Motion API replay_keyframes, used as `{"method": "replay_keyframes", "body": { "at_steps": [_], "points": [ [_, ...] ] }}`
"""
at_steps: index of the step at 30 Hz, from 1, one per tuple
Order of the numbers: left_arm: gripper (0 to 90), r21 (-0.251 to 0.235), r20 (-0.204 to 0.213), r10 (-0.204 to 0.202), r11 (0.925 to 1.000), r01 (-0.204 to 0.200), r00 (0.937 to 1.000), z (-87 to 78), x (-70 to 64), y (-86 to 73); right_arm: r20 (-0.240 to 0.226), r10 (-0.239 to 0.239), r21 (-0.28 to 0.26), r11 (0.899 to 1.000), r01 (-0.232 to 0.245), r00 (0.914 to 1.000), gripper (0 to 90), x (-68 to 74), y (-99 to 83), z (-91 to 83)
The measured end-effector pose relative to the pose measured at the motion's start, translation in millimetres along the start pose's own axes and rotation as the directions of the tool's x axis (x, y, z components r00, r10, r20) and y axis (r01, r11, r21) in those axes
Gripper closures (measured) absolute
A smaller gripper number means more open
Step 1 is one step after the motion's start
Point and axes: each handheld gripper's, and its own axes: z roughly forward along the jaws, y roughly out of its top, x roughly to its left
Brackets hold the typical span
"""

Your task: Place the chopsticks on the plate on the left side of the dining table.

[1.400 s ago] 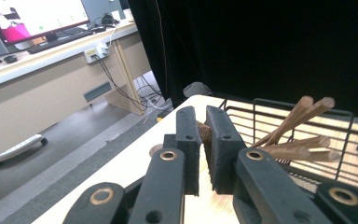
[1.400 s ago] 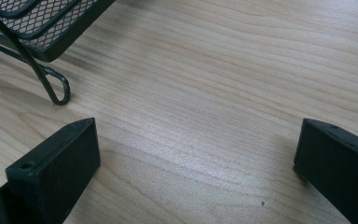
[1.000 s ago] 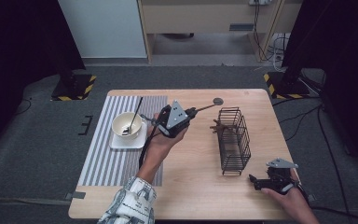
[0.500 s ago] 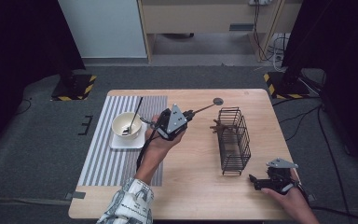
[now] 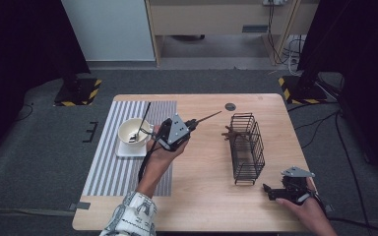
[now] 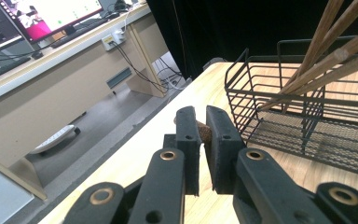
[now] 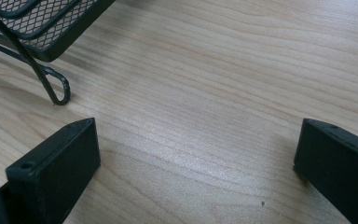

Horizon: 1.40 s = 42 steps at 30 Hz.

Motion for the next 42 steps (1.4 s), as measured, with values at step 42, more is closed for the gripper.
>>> {"method": "replay_keyframes", "body": {
  "at_steps": [42],
  "points": [
    [83.9, 0.022, -0.041, -0.042, 0.9988, 0.043, 0.9983, -31.0, 12.3, -39.0, 0.000, 0.000, 0.000, 1.000, 0.000, 1.0000, 0.2, 0.0, 0.0, 0.0]
  ]
}}
